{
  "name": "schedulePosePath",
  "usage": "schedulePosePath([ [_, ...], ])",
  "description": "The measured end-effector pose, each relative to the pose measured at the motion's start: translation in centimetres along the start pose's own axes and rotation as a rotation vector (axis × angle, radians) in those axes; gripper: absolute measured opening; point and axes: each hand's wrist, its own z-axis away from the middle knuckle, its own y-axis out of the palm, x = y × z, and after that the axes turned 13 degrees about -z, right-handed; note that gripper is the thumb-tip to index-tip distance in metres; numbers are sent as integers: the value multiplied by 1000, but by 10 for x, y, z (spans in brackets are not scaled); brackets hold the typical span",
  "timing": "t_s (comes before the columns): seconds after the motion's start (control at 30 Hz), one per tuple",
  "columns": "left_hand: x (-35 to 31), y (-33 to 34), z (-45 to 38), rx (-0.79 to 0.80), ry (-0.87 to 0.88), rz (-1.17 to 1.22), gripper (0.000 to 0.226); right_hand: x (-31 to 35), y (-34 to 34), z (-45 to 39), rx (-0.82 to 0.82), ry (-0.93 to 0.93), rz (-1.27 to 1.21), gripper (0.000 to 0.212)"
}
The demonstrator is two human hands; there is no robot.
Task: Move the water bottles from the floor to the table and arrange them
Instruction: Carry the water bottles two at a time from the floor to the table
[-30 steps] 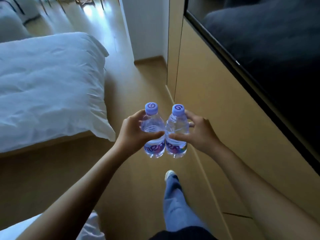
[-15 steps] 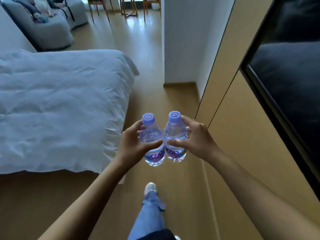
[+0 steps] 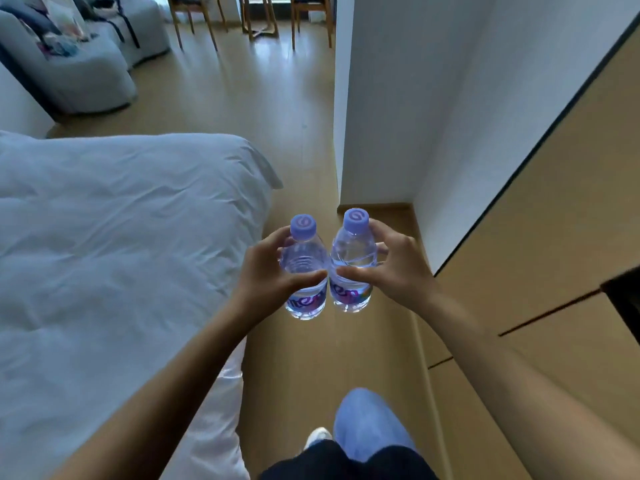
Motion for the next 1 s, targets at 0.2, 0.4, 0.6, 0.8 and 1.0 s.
schedulePosePath([
  [0.2,38,7,-169,12,7,5,59,-46,-26,-165,17,-36,-29,64],
  [0.4,63,4,-344,-19,-5,-46,59,-81,-56,-348,109,-31,-75,73],
  [0.6,89,-26,-496,-100,-43,-59,52,-97,-62,-521,154,-56,-55,78],
  [0.8,159,-53,-653,-93,-56,-56,54,-141,-39,-692,149,-63,-38,70],
  [1.0,220,-92,-828,18,-12,-82,58,-167,-20,-861,80,-37,-41,62],
])
